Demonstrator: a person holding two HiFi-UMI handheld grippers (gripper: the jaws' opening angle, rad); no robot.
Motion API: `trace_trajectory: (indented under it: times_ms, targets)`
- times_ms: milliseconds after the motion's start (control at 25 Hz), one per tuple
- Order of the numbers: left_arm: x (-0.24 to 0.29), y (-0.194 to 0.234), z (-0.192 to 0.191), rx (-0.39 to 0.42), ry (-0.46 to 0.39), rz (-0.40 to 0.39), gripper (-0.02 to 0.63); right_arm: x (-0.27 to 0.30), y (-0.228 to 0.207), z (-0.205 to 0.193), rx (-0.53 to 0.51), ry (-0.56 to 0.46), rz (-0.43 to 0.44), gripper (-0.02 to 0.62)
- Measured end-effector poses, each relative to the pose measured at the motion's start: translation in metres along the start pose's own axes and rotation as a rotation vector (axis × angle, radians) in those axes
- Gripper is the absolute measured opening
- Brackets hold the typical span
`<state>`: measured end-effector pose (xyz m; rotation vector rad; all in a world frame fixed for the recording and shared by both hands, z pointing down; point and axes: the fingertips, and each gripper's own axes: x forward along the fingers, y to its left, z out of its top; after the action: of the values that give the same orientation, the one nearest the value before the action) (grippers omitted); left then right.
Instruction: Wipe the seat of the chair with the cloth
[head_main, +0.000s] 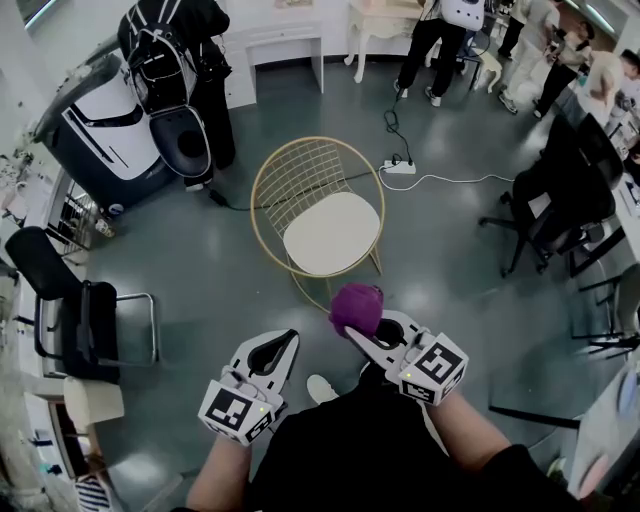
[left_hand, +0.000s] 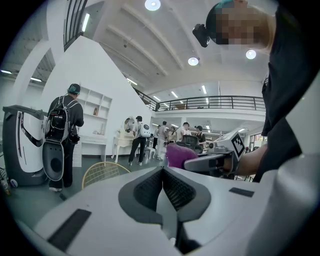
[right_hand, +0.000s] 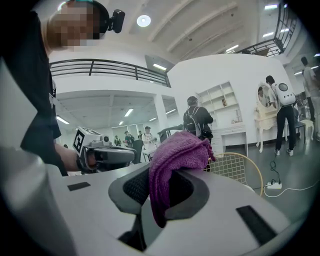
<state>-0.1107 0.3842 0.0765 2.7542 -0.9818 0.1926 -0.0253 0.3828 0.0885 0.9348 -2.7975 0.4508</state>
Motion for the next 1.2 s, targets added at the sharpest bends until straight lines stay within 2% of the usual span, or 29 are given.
trace_trajectory:
  times_ms: [440, 680, 1200]
  targets:
    - [0.001, 0.014, 0.002, 0.005, 0.011, -0.022, 0.017, 0.006, -0.021, 0.012, -0.003, -0.017, -0.054, 0.072]
    - [0.014, 0.027, 0.004, -0.003, 0.014, 0.003, 0.017, 0.012, -0.042, 0.014, 0.006, -0.013, -0.046, 0.072]
    - [0.096, 0.06, 0.001, -0.073, 0.059, 0.094, 0.017, 0.035, -0.142, 0.023, 0.039, 0.036, 0.044, 0.072]
